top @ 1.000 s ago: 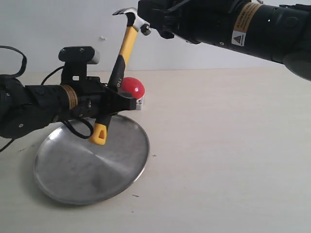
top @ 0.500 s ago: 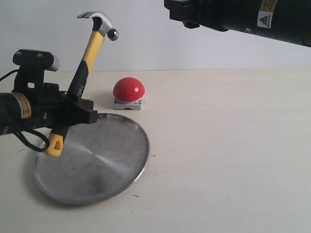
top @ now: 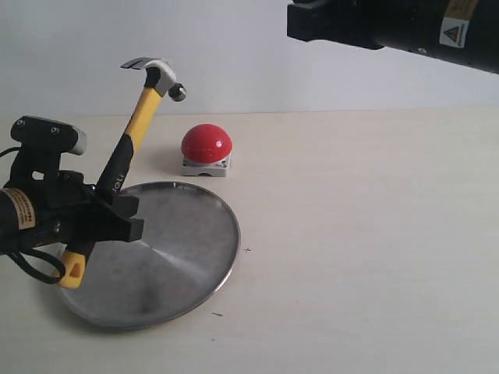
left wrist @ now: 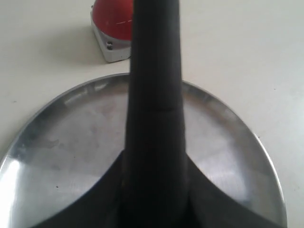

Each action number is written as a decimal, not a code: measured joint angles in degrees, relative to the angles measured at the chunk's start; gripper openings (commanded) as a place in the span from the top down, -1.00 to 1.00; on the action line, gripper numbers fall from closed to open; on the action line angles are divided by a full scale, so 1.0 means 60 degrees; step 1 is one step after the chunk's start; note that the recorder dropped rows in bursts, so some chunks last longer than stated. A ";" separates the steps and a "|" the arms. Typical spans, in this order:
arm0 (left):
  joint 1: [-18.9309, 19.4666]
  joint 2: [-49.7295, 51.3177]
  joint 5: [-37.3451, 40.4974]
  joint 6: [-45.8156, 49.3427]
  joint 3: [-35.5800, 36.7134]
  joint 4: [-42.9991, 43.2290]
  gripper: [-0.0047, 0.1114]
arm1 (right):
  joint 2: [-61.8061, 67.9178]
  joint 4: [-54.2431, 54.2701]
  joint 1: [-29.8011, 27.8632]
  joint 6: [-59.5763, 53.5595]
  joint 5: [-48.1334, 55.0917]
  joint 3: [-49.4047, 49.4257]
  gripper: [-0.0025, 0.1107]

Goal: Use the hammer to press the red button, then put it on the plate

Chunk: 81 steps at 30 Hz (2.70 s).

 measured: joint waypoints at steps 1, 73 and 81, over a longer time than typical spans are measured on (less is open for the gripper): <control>0.0000 0.0000 0.0000 0.0000 -0.0019 0.0000 0.92 | -0.0121 0.0049 0.0000 -0.0068 -0.0169 0.0195 0.96; 0.0000 0.1653 0.2199 -0.0754 -0.3059 0.0003 0.92 | -0.9377 1.1669 0.0000 -1.2683 0.4610 0.6996 0.96; -0.0506 0.3204 0.3547 -0.0754 -0.4241 0.0048 0.92 | -0.9377 1.1669 0.0000 -1.2683 0.4610 0.6996 0.96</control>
